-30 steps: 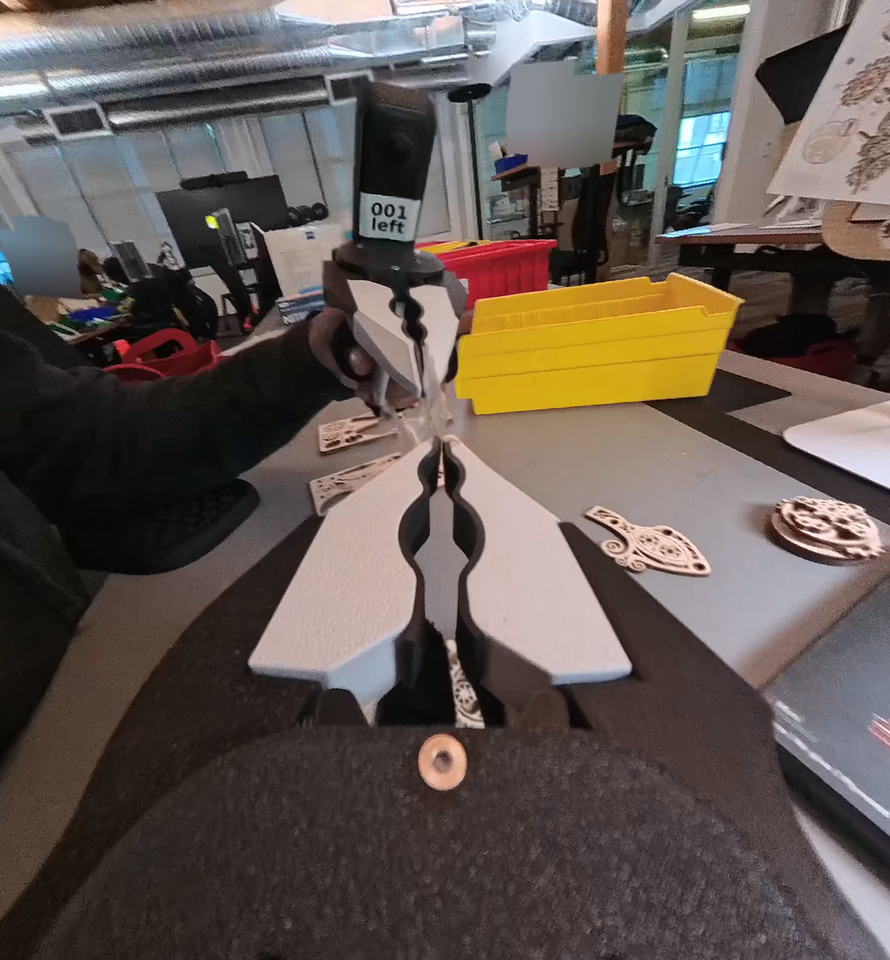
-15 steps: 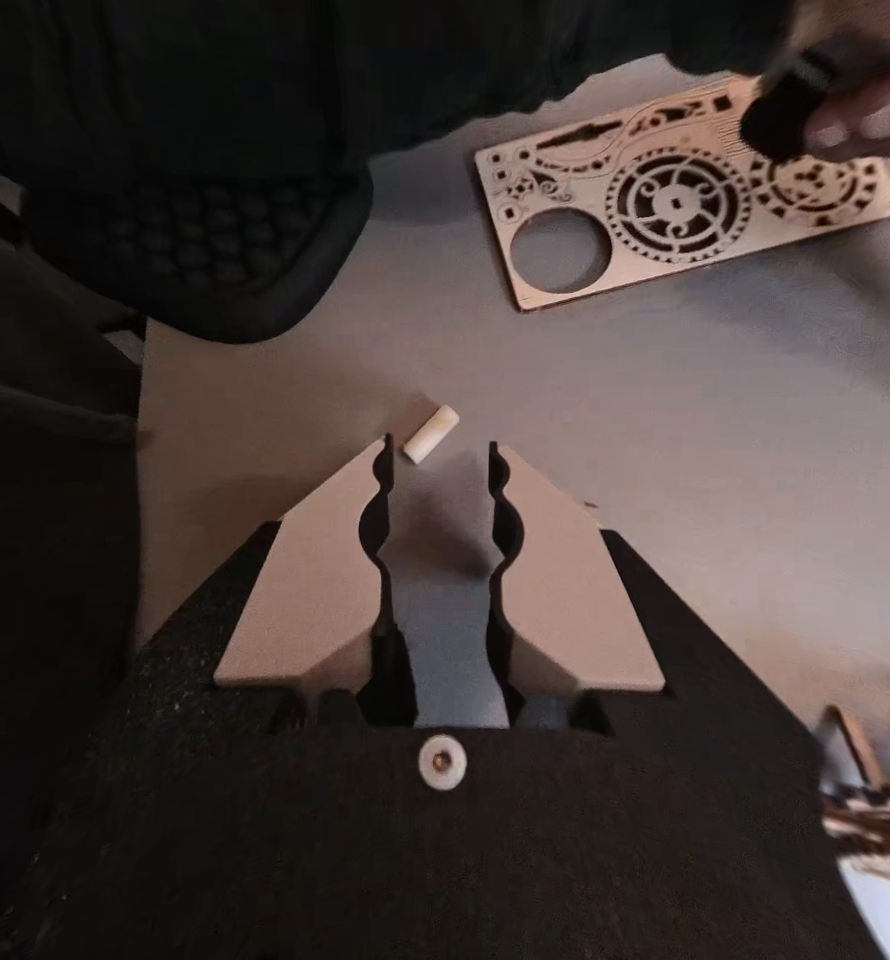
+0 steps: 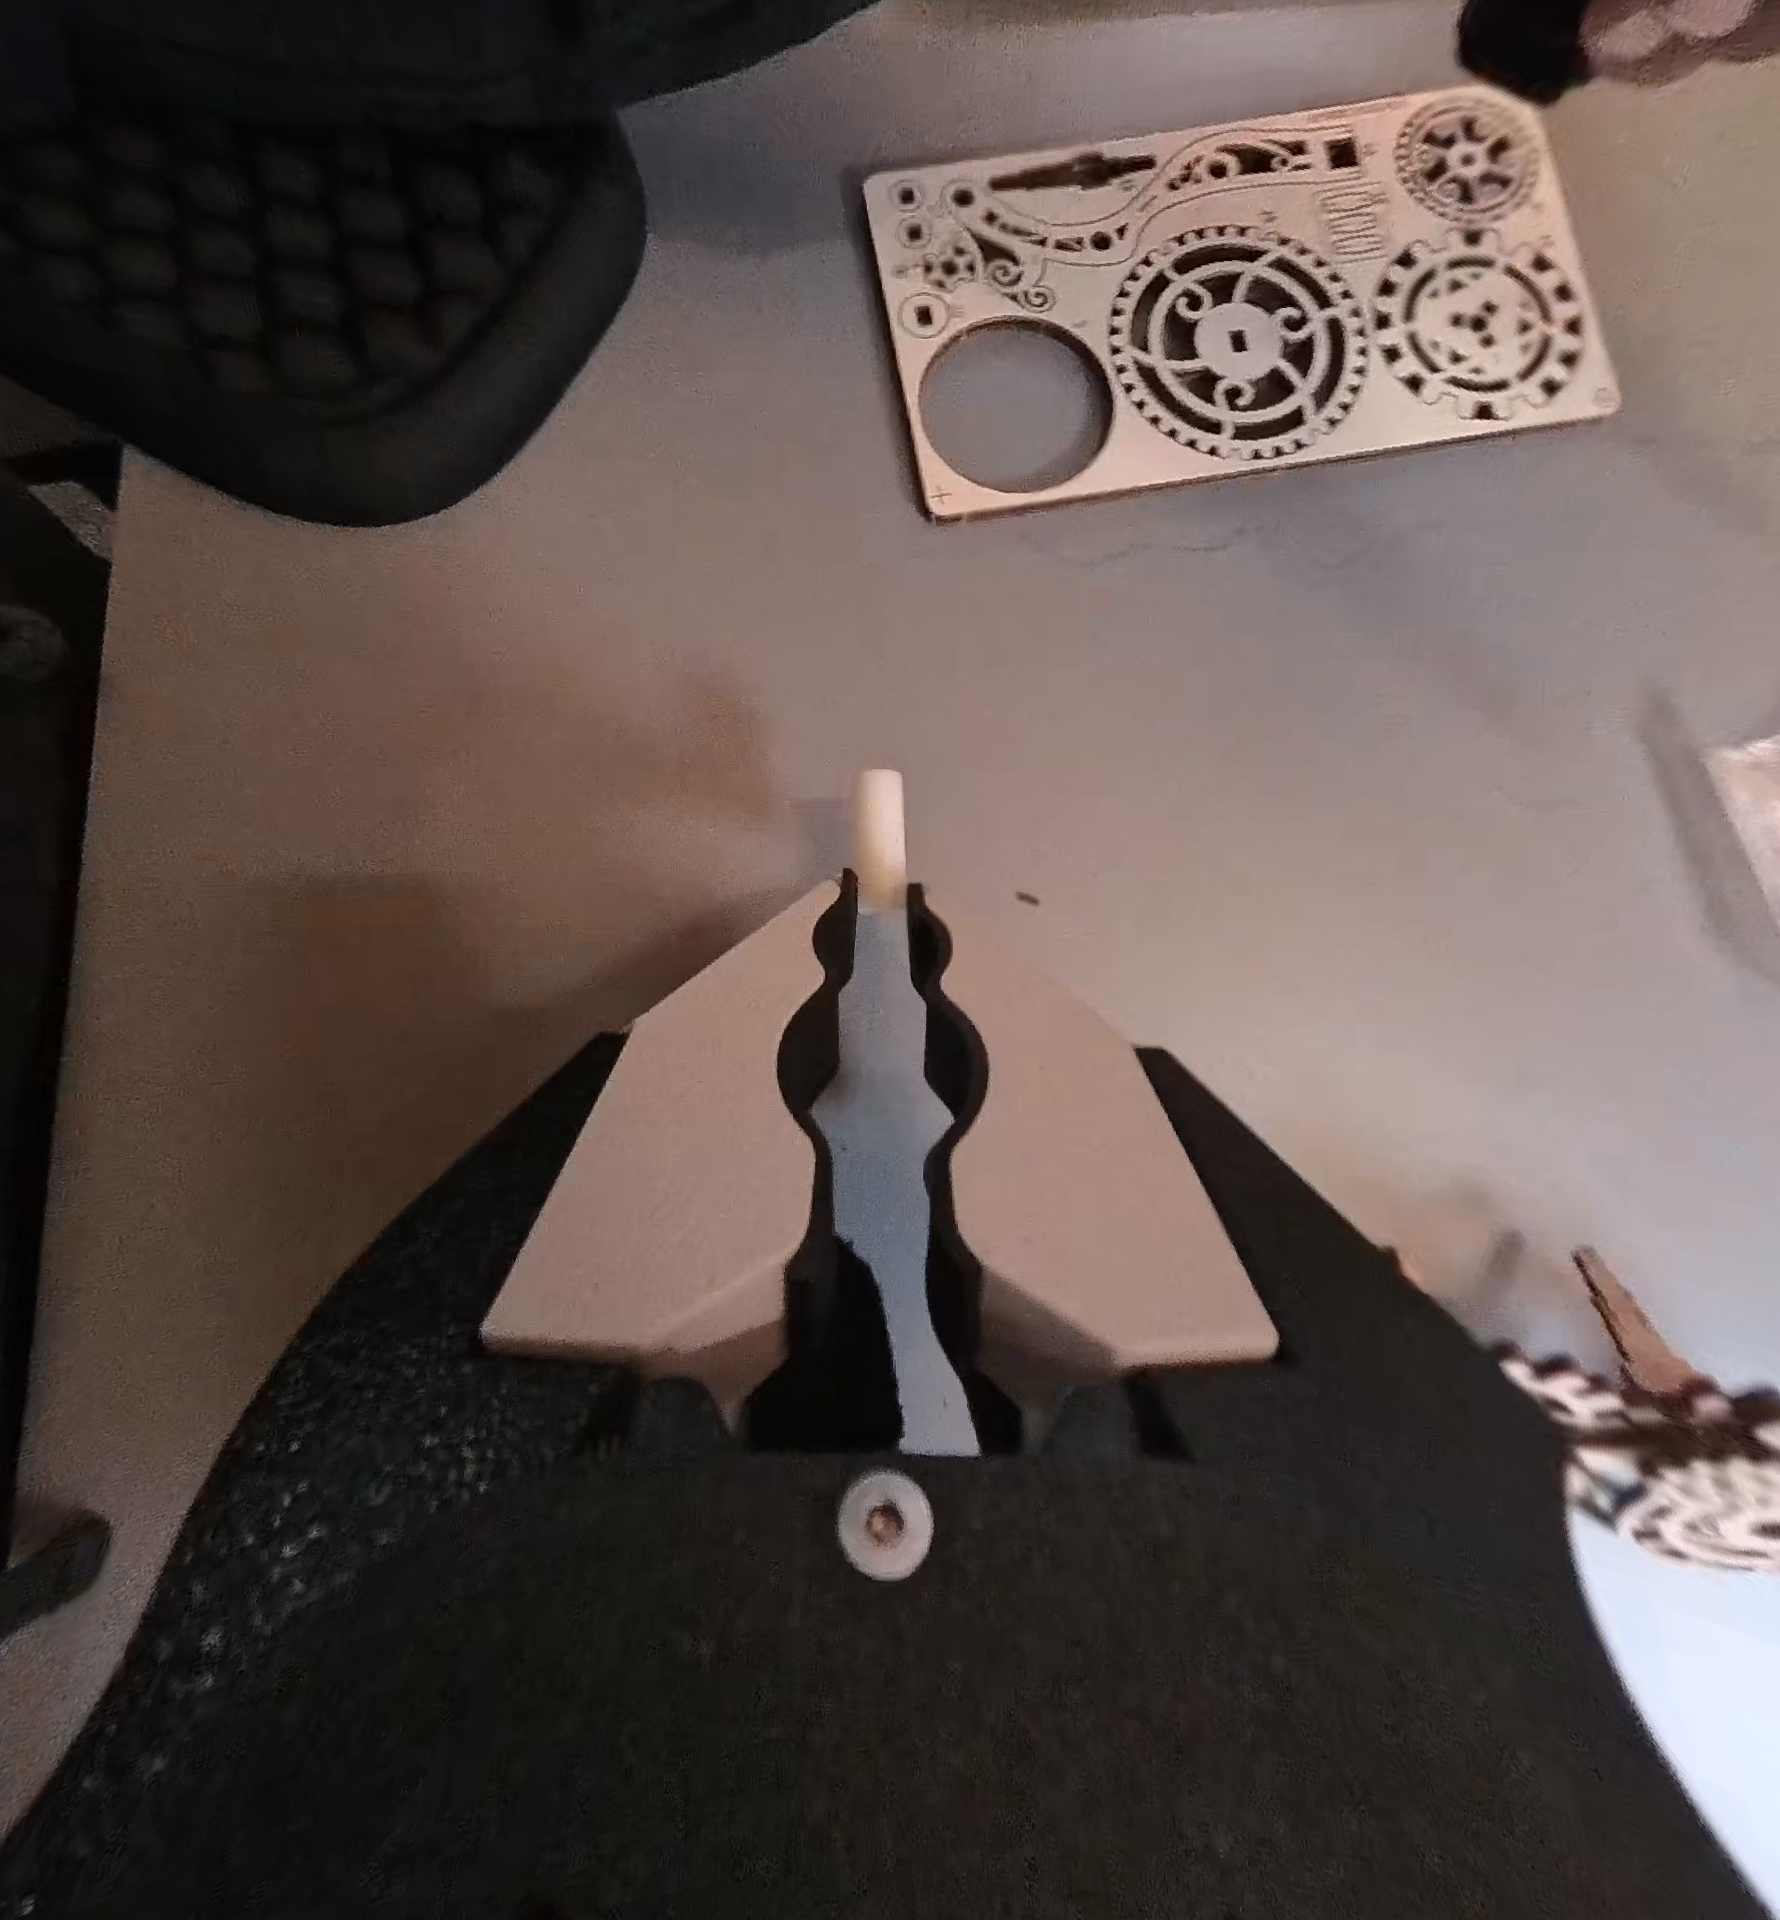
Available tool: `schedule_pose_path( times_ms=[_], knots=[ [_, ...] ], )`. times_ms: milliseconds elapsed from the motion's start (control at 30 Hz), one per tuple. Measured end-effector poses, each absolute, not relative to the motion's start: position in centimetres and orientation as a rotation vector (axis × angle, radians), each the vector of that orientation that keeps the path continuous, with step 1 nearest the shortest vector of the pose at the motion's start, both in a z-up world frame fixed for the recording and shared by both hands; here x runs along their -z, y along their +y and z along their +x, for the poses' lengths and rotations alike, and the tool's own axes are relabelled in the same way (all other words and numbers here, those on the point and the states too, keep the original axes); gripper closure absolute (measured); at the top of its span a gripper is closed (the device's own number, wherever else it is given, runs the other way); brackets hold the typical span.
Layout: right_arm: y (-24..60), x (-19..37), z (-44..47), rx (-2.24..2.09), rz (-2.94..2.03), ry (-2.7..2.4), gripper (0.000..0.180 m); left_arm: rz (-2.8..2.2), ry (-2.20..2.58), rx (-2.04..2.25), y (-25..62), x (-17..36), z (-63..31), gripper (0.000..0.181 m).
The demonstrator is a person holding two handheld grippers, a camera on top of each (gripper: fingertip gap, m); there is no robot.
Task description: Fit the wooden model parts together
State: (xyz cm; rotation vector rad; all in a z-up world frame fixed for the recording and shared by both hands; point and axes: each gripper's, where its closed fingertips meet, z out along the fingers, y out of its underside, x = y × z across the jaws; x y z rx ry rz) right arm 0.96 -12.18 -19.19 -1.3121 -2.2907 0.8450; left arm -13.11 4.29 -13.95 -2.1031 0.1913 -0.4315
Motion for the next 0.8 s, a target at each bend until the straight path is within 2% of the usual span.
schedule_pose_path(
  times_ms=[167,333,667,800],
  knots=[
    [-5.8,15.1,1.6,-0.849,-1.393,-2.046,0.173,-2.039,0.353,0.525,3.2,12.4,-11.3,0.124],
    [0.3,11.0,2.5,-0.929,-1.412,-1.722,0.172,-2.033,0.55,0.608,2.0,13.0,-8.4,0.138],
    [8.4,10.3,3.3,-1.142,-1.483,-1.21,0.173,-2.252,0.616,0.224,3.6,18.8,-10.5,0.14],
    [8.4,10.2,3.2,-1.159,-1.47,-1.196,0.173,-2.289,0.688,0.182,4.2,19.8,-10.5,0.131]
  ],
)
